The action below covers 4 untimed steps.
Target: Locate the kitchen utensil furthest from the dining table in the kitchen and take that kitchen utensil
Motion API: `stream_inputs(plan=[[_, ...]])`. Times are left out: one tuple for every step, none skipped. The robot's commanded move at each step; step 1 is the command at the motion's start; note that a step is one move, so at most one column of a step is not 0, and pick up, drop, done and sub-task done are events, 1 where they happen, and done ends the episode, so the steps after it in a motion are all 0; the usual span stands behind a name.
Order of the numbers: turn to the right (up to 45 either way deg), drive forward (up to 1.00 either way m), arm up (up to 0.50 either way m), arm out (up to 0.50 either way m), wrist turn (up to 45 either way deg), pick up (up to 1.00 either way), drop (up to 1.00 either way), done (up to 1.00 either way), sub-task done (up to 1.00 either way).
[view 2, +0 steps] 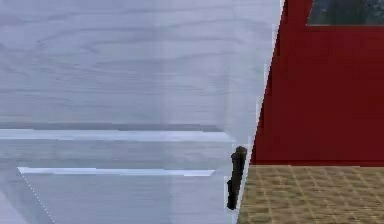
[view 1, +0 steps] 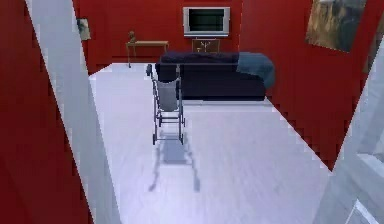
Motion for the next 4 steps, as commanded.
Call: stream_inputs(plan=[[0.0, 0.45, 0.0, 0.0, 0.0, 0.0, 0.0, 0.0, 0.0], [0.0, 0.3, 0.0, 0.0, 0.0, 0.0, 0.0, 0.0, 0.0], [-36.0, 0.0, 0.0, 0.0, 0.0, 0.0, 0.0, 0.0, 0.0], [0.0, 1.0, 0.0, 0.0, 0.0, 0.0, 0.0, 0.0, 0.0]])
